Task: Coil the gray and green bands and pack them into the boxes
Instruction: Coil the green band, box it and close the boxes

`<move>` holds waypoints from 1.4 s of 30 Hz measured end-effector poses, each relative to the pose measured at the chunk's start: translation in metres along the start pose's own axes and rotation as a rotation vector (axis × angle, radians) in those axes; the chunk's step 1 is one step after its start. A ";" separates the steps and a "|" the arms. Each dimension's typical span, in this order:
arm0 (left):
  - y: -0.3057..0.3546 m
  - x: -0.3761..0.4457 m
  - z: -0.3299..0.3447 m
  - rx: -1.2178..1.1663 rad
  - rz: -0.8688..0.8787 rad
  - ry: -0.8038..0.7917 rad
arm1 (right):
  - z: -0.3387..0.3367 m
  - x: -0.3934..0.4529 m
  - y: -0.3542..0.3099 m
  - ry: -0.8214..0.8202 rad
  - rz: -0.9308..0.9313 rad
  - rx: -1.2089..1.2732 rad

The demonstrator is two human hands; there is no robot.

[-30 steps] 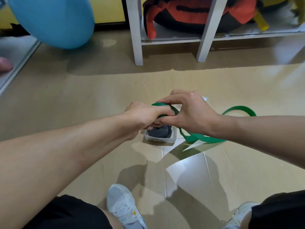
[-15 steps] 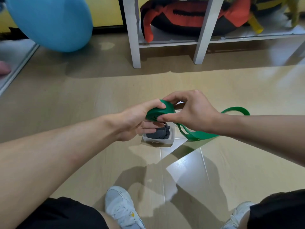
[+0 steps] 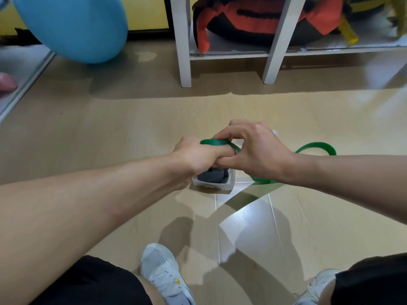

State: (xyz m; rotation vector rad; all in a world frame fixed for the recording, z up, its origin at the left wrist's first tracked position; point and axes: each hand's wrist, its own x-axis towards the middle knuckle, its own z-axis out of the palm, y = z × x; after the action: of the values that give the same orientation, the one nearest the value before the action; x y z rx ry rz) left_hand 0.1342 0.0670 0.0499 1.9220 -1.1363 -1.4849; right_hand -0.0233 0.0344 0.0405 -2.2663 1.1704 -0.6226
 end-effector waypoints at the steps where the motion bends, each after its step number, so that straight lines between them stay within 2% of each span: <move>1: 0.000 0.001 -0.001 -0.017 -0.006 0.003 | -0.001 0.000 0.001 -0.002 -0.007 0.009; 9: 0.007 0.010 -0.009 -0.163 0.003 -0.038 | -0.013 -0.004 0.014 0.056 0.006 0.274; 12: 0.009 0.010 -0.011 -0.233 -0.028 -0.117 | -0.016 -0.005 0.020 0.103 0.016 0.330; 17: 0.009 0.004 -0.012 -0.294 -0.029 -0.187 | -0.017 -0.006 0.021 0.070 0.002 0.278; 22: 0.008 0.005 -0.014 -0.229 -0.033 -0.238 | -0.013 -0.004 0.019 0.070 0.034 0.149; 26: 0.007 0.005 -0.010 -0.044 0.002 -0.177 | -0.012 -0.001 0.014 0.021 0.069 0.073; 31: 0.001 0.004 0.002 0.051 0.036 -0.102 | -0.004 -0.002 0.000 -0.022 0.042 0.062; 36: -0.001 0.005 0.001 -0.017 0.042 -0.011 | -0.001 -0.002 -0.004 -0.004 -0.022 0.094; 42: 0.002 0.010 -0.006 -0.141 0.009 -0.078 | -0.010 -0.002 0.007 0.054 -0.055 0.187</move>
State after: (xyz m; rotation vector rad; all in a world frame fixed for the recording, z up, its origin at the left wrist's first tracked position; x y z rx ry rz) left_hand 0.1399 0.0570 0.0481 1.7763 -1.0426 -1.6033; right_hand -0.0344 0.0305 0.0431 -2.1411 1.0324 -0.7849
